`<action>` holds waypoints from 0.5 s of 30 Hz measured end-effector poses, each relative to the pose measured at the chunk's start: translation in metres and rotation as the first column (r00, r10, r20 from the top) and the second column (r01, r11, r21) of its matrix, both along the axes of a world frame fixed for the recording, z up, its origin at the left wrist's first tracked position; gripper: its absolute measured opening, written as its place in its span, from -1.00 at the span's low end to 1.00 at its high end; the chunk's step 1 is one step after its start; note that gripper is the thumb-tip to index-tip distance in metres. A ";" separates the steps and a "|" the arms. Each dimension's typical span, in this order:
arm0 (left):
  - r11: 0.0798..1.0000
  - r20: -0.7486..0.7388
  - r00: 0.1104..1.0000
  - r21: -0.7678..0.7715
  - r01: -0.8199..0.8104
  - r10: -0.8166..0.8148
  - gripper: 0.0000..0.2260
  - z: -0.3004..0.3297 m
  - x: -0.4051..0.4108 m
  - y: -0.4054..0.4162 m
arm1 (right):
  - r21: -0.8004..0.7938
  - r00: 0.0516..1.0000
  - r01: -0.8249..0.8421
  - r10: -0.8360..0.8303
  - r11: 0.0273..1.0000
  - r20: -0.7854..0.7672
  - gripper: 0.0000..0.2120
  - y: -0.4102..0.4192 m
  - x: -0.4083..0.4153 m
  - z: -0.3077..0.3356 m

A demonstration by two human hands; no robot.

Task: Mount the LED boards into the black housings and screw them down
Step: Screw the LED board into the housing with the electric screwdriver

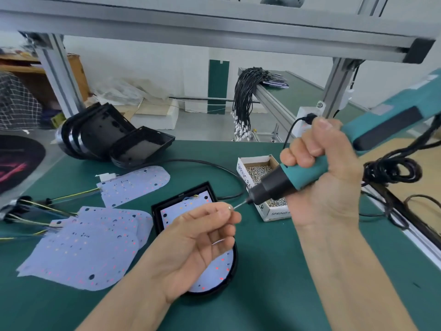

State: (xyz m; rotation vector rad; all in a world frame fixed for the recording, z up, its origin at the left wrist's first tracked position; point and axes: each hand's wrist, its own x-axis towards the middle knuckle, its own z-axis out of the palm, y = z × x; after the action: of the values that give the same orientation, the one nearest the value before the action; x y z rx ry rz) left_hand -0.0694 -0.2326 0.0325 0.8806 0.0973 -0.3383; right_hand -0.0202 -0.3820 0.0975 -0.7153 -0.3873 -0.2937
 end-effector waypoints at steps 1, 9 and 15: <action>1.000 -0.001 1.000 0.006 -0.005 0.005 -0.91 -0.001 0.000 0.001 | 0.002 1.000 -0.008 0.008 1.000 -0.002 -0.74 0.001 -0.001 0.000; 0.998 0.032 0.999 0.069 0.004 -0.006 -0.91 -0.004 -0.001 0.002 | -0.004 0.999 -0.033 0.033 0.999 -0.003 -0.70 0.002 -0.002 0.001; 0.994 0.066 0.998 0.112 0.007 -0.014 -0.95 -0.003 -0.002 0.002 | -0.005 1.000 -0.029 0.029 1.000 -0.009 -0.71 0.000 -0.001 0.000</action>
State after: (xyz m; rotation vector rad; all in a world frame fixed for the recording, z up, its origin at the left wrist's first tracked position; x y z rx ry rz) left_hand -0.0715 -0.2311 0.0292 1.0030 0.0505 -0.3155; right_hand -0.0213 -0.3820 0.0979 -0.7154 -0.3899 -0.2620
